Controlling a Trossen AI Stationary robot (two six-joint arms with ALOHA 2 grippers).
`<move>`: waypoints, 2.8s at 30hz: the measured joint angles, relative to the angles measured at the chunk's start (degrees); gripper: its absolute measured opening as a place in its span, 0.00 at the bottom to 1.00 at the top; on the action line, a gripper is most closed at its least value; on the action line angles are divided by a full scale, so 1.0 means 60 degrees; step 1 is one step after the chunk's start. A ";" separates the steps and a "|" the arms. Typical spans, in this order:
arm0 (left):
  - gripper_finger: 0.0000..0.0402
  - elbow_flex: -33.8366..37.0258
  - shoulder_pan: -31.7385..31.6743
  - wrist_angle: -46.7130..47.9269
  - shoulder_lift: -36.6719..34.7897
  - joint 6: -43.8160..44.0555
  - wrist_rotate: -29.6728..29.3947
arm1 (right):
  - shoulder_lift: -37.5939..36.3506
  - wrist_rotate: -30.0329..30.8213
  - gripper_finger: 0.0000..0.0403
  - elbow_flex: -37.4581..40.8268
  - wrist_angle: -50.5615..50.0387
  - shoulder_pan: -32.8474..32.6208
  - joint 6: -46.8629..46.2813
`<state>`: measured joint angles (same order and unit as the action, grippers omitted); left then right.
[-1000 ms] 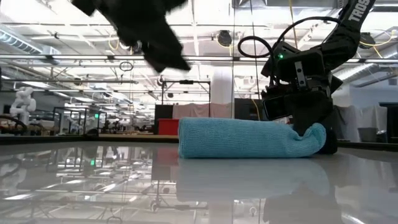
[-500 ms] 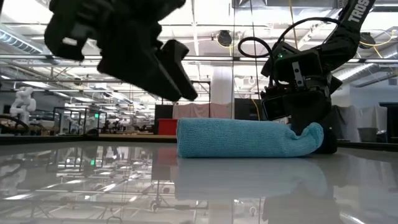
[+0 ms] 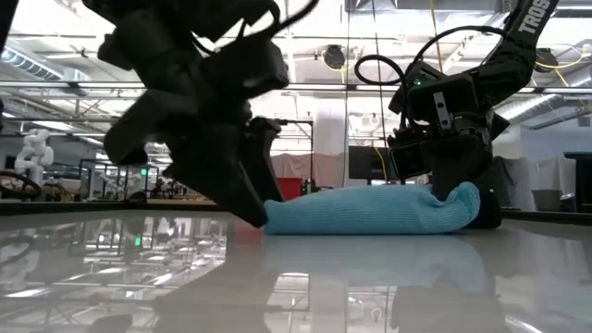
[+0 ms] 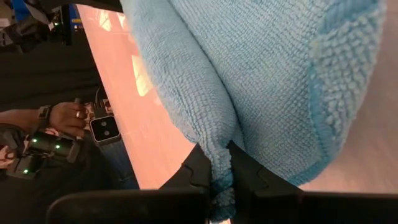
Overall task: Roll towel
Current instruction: Roll the blue microfiber towel
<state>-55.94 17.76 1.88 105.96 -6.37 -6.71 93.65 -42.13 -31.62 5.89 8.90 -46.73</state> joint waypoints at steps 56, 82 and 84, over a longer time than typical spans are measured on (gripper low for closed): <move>0.04 0.0007 -0.1539 -0.0916 0.0465 0.1519 0.4199 | -0.2587 0.7076 0.46 0.0001 -0.1321 -0.4687 1.0415; 0.04 0.0007 -0.2063 -0.1558 0.0186 0.2228 0.5958 | -0.0645 0.6573 0.37 -0.0033 -0.0241 -0.3370 0.7579; 0.04 0.0004 -0.2105 -0.1220 0.0124 0.2186 0.5978 | -0.0645 0.5951 0.29 -0.0033 -0.0394 -0.3224 0.7391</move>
<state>-55.92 5.13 -5.43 106.70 6.75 29.16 89.78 -6.43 -31.81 3.53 -10.44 -2.38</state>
